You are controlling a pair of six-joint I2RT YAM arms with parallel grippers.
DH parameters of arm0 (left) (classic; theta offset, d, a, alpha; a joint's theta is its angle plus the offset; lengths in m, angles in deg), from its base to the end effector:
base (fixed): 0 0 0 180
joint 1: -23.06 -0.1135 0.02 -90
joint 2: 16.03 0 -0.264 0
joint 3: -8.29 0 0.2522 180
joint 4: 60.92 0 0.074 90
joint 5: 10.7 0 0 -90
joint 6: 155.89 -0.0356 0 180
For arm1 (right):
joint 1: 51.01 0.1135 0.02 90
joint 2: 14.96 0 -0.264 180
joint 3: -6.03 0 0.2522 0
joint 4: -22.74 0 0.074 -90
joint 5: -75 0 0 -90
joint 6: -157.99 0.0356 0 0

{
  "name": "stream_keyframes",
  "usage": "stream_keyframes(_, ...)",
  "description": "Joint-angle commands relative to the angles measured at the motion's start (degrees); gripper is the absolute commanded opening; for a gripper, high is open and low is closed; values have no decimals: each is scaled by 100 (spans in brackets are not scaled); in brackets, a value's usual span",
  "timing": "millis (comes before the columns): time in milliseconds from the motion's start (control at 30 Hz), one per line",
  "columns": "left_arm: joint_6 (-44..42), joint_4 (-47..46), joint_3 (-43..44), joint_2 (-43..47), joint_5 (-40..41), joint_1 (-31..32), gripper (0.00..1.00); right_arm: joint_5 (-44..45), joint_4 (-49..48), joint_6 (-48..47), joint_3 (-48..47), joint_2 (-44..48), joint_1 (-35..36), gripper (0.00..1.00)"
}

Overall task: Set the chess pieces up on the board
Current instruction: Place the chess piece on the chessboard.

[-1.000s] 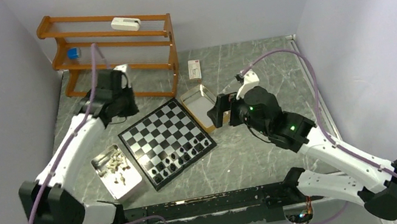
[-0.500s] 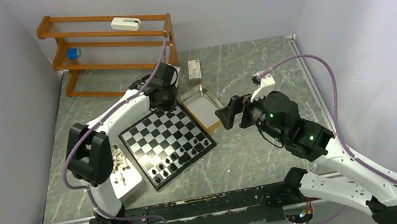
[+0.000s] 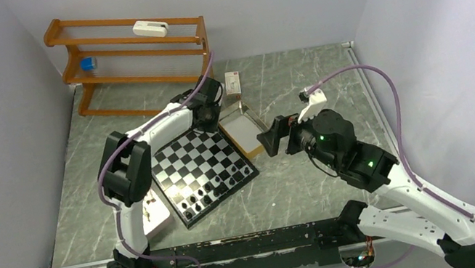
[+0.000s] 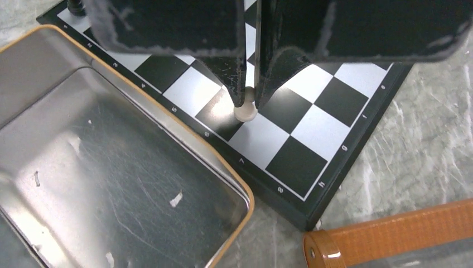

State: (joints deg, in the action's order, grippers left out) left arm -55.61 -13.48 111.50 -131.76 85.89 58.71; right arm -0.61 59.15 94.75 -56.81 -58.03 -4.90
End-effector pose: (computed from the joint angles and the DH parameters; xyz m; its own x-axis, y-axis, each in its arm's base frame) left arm 0.3563 -0.2505 0.2020 -0.7871 0.3464 -0.5103 0.3982 0.9173 0.0084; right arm 0.1231 0.1152 0.3480 -0.4172 0.1954 -0.8876 -0.3865 0.8457 0.3679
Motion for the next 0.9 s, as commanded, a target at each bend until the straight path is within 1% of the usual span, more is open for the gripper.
stream_keyframes(0,-119,-123,409,-192,187,29,6,52,60,-24,-171,115,30,100)
stream_keyframes(400,-231,166,718,-588,374,29,8,257,174,-31,-232,180,34,100)
stream_keyframes(700,-276,124,701,-613,394,29,10,264,181,-61,-294,93,30,100)
stream_keyframes(867,-228,294,820,-714,477,29,11,266,143,-57,-237,107,30,100)
